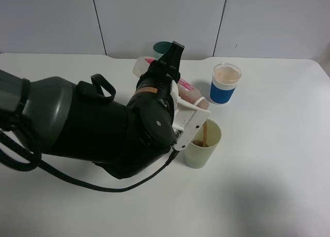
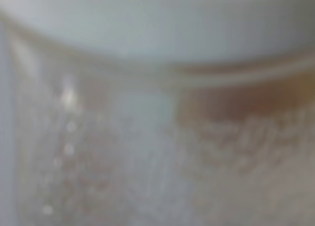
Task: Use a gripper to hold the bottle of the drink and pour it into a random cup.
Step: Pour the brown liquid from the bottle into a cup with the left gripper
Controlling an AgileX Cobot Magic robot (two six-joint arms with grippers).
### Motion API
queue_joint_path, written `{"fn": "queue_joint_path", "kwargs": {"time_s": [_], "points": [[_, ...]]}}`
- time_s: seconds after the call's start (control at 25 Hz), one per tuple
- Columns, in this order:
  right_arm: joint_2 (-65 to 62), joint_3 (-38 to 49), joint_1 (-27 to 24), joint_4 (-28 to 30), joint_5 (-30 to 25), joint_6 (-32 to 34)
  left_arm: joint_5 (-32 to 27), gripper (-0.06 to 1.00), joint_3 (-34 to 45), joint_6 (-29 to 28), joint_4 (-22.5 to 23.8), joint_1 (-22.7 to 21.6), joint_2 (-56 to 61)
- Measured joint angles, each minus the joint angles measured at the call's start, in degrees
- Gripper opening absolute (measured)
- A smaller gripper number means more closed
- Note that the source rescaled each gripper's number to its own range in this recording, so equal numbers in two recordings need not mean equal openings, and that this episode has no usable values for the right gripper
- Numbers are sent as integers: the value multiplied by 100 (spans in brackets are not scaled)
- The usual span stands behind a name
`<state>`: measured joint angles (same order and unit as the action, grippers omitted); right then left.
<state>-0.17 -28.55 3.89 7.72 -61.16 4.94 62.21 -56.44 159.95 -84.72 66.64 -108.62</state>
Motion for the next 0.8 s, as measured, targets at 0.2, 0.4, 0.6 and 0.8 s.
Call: {"fn": "queue_joint_path", "kwargs": {"time_s": [0.2,0.4,0.6,0.8], "points": [[0,0,0,0,0,0,0,4,0,110,15,0,0],[0,0,0,0,0,0,6,4,0,275,21,0,0],[0,0,0,0,0,0,14,4,0,294,33,0,0],[0,0,0,0,0,0,75,4,0,365,33,0,0]]}}
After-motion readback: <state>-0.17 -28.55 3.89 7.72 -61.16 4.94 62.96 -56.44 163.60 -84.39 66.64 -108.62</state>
